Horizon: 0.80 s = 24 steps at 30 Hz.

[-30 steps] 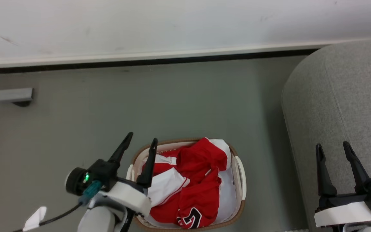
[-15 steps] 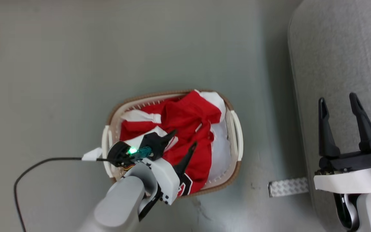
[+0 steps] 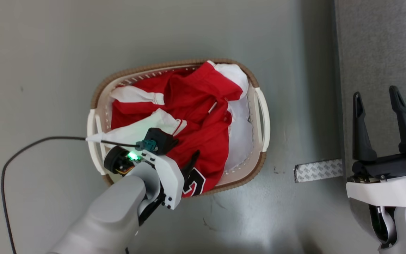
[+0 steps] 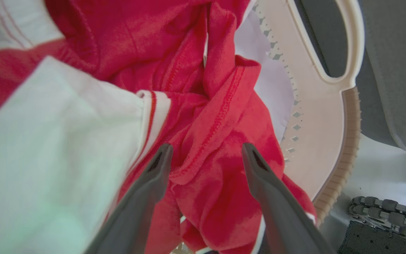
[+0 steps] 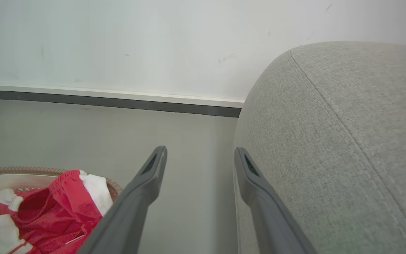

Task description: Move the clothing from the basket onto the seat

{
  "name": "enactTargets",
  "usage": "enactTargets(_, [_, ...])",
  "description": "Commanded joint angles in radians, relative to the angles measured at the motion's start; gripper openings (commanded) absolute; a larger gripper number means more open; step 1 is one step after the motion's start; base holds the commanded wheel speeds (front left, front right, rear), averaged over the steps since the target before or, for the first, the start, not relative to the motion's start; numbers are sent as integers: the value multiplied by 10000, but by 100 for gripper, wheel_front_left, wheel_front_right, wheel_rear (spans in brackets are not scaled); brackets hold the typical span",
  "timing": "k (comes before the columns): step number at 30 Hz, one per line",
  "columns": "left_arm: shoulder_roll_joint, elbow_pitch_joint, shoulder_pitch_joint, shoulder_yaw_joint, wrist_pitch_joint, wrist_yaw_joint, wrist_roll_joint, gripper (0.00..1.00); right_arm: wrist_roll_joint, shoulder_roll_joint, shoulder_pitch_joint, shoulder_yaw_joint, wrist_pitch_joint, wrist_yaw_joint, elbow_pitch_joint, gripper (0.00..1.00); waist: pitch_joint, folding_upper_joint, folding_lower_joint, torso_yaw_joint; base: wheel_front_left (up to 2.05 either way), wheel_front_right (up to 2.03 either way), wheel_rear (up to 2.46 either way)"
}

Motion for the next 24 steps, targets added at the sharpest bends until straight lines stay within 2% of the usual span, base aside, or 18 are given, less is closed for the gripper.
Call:
enactTargets(1, [164,61,-228,-220,41,23,-256,100,-82,-7,-165,-26,-3,-21,-110,100,411,0,-2,-32,0,0,0])
enactTargets(12, [149,-272,-978,-2368,0,22,-2031,100,-206,-8,-338,-86,-2,-21,-316,100,1161,0,-2,27,0,0,0])
enactTargets(13, [117,-222,-1040,-2517,-134,22,-2095,93,-216,-10,-347,-78,-2,-21,-333,100,1203,0,-2,23,0,0,0])
enactTargets(14, [91,-159,-1110,-2634,-239,22,-2150,49,-223,-12,-359,-65,0,-21,-334,100,1232,0,-2,13,0,0,0])
enactTargets(15, [62,-84,-1165,-2763,-382,22,-2161,16,-230,-10,-372,-46,0,-21,-348,100,1260,0,-2,-4,0,0,0])
enactTargets(16, [32,-10,-1219,-2870,-520,22,-2176,0,-239,-12,-399,-38,1,-21,-355,100,1279,0,-2,-19,0,0,0])
enactTargets(24, [-229,170,-1318,-3188,-1258,22,-2637,0,-307,-30,-244,-261,0,-22,-282,100,967,0,-2,171,0,0,0])
